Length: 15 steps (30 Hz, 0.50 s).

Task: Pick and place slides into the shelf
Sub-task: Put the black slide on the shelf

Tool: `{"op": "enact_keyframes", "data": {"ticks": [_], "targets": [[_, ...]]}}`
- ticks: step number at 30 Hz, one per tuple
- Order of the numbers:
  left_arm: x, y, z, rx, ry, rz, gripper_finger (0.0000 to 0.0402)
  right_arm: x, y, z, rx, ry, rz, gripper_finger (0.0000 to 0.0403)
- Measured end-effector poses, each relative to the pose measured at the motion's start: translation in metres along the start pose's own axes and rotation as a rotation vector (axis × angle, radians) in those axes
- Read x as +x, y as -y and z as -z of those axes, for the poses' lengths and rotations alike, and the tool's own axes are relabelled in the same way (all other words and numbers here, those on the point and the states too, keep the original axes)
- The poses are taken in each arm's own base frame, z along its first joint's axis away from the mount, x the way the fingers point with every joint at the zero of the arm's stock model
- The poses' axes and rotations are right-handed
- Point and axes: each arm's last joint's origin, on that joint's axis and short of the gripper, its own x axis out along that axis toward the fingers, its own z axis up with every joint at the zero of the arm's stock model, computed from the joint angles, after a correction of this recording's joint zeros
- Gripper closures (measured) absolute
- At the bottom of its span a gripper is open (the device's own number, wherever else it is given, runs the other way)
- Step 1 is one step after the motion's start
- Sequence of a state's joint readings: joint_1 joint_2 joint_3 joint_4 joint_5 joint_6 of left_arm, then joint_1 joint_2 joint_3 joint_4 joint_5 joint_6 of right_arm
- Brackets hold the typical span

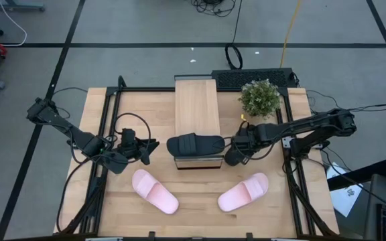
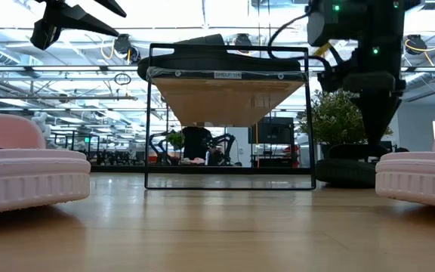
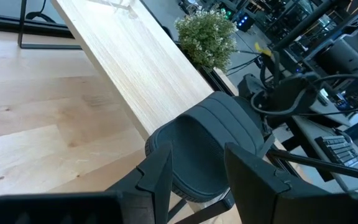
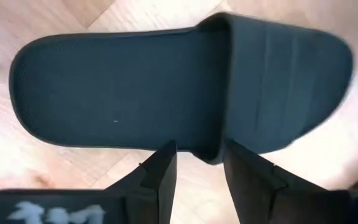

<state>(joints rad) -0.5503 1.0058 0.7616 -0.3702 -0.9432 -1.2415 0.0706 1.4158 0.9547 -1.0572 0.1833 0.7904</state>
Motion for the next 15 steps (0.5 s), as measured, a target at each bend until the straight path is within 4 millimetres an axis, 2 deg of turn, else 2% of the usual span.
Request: {"op": "enact_keyframes", "data": {"ticks": [15], "targets": [[0.000, 0.000, 0.000, -0.002, 0.001, 0.002, 0.0261, 0.020, 0.008, 0.006, 0.051, 0.034, 0.092, 0.0285]]}}
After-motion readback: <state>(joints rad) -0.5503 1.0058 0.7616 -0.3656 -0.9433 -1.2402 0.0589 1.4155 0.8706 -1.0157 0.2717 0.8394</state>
